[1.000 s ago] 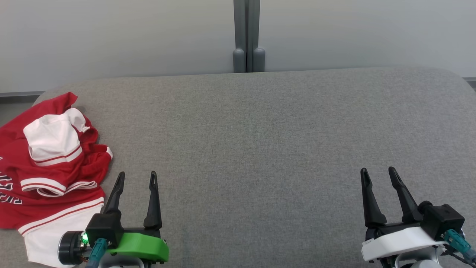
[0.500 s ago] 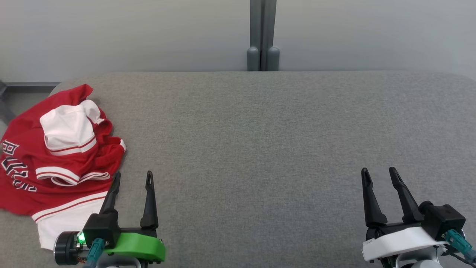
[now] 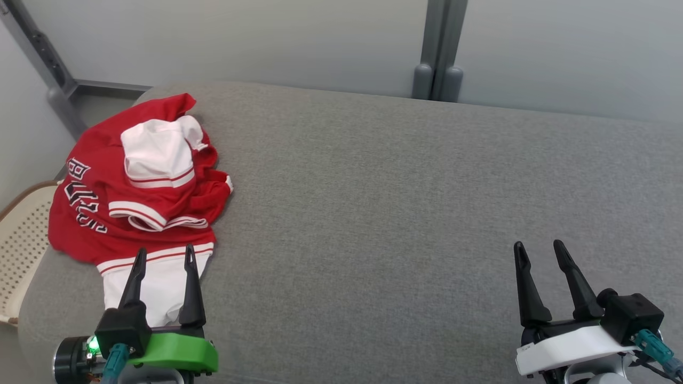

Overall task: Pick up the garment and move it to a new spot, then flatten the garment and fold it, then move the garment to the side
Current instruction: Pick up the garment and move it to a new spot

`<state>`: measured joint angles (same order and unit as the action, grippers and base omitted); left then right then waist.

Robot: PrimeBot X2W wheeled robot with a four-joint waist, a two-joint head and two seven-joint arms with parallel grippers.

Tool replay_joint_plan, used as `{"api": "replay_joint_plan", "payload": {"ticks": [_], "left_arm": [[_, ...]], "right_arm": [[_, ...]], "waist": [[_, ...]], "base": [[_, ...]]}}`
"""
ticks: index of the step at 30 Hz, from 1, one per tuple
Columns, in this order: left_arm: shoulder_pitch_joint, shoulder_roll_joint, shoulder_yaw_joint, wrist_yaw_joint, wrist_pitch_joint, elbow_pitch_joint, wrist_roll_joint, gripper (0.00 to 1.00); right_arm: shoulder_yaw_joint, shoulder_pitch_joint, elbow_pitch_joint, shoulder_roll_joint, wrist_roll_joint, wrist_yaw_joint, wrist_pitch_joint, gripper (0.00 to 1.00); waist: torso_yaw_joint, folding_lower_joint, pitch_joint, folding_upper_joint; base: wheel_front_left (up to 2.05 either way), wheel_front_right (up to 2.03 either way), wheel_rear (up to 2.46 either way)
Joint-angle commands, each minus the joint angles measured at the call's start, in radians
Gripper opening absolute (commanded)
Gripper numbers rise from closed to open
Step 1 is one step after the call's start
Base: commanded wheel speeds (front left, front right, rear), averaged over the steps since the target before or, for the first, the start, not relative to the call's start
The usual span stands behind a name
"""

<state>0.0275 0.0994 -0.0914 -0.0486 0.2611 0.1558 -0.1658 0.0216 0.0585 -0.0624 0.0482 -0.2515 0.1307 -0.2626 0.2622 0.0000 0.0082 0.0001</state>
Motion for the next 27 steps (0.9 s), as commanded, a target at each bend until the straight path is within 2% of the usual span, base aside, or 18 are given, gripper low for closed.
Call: {"api": "replay_joint_plan", "payload": {"ticks": [1, 16, 27], "left_arm": [[-0.023, 0.005, 0.003, -0.007, 0.0, -0.007, 0.0, 1.0], [-0.041, 0.027, 0.016, -0.024, -0.009, -0.028, -0.02, 1.0], [-0.052, 0.036, 0.015, -0.029, -0.008, -0.026, -0.033, 1.0]], "right_arm": [[0.002, 0.012, 0.0, 0.004, -0.005, 0.0, -0.004, 1.0], [0.021, 0.01, -0.008, 0.004, -0.01, 0.0, -0.003, 1.0], [0.029, 0.015, -0.018, 0.004, -0.013, 0.0, -0.004, 1.0]], "waist": [[0.048, 0.0, 0.001, -0.0001], [0.192, 0.0, -0.001, -0.0001], [0.245, 0.0, -0.01, -0.0001]], "base": [[0.0, 0.0, 0.0], [0.0, 0.0, 0.0], [0.0, 0.0, 0.0]]}}
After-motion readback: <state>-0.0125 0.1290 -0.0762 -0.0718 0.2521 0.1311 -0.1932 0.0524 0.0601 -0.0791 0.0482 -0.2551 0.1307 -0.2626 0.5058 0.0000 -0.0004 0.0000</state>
